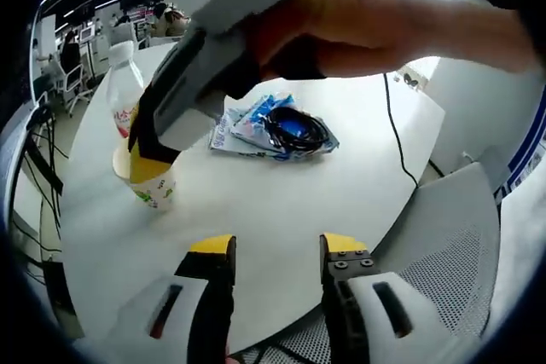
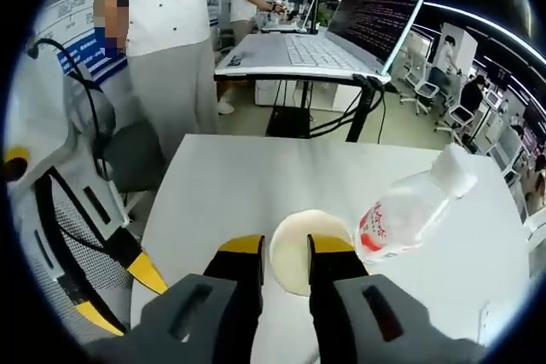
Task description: Arrange the tabletop items into an orderly group along one side of the table until the central work area is clear of visible clutter.
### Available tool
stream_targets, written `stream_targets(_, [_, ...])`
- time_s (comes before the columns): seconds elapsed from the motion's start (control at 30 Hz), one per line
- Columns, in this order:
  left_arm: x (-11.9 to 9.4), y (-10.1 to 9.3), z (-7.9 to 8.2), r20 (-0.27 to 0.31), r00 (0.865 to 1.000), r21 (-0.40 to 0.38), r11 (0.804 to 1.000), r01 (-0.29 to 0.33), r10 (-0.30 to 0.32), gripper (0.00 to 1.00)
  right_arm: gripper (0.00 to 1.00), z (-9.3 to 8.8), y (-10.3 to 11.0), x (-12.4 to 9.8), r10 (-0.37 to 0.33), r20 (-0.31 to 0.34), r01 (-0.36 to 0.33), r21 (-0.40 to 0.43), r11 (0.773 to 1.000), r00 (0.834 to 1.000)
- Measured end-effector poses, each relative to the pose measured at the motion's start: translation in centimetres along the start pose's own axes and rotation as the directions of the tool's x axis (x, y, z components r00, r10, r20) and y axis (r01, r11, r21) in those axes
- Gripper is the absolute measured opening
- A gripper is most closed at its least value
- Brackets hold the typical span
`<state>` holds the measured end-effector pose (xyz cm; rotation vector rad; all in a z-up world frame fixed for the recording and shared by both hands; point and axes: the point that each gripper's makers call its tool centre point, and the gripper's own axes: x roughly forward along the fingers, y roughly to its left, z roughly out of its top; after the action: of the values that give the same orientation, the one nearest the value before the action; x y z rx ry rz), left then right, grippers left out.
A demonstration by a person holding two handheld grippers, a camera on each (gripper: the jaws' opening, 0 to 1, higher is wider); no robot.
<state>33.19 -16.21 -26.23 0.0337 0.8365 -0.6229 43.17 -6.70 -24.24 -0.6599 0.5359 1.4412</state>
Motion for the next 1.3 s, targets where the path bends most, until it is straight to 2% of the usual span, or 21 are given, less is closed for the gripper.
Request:
stream_targets(0.1, [0.1, 0.2, 0.0, -0.009, 1.0, 0.021, 1.0, -0.012, 0.012, 0.38, 0.18, 0.0, -0.3, -0.8, -0.009, 0.01, 0.009, 0.004, 1.0, 1.0])
stream_targets(0.43, [0.8, -0.3, 0.7, -0.02, 1.0, 0.049, 0.999, 0.01, -0.009, 0.38, 0.18, 0.8, -1.4, -4.4, -0.064, 0.085, 0.059, 0.056, 0.997, 0.994])
stream_targets(0.63, [1.4, -1.0, 1.3, -0.022, 0.999, 0.063, 0.998, 0.028, -0.026, 0.38, 0.18, 1.2, -2.6, -8.1, -0.124, 0.128, 0.112, 0.095, 0.989, 0.984])
stream_targets(0.9, [2.2, -1.9, 2.1, -0.021, 0.999, 0.081, 0.996, 0.047, -0.045, 0.38, 0.18, -1.2, -4.1, -11.2, -0.196, 0.134, 0.174, 0.159, 0.972, 0.971])
stream_targets(1.03, [2.5, -2.4, 2.4, -0.023, 0.998, 0.09, 0.994, 0.055, -0.053, 0.38, 0.18, -3.2, -4.6, -12.7, -0.226, 0.116, 0.201, 0.195, 0.96, 0.967])
stream_targets(1.3, [3.0, -3.1, 2.6, -0.029, 0.997, 0.094, 0.993, 0.067, -0.065, 0.38, 0.18, -6.3, -5.1, -15.4, -0.281, 0.096, 0.248, 0.26, 0.933, 0.955])
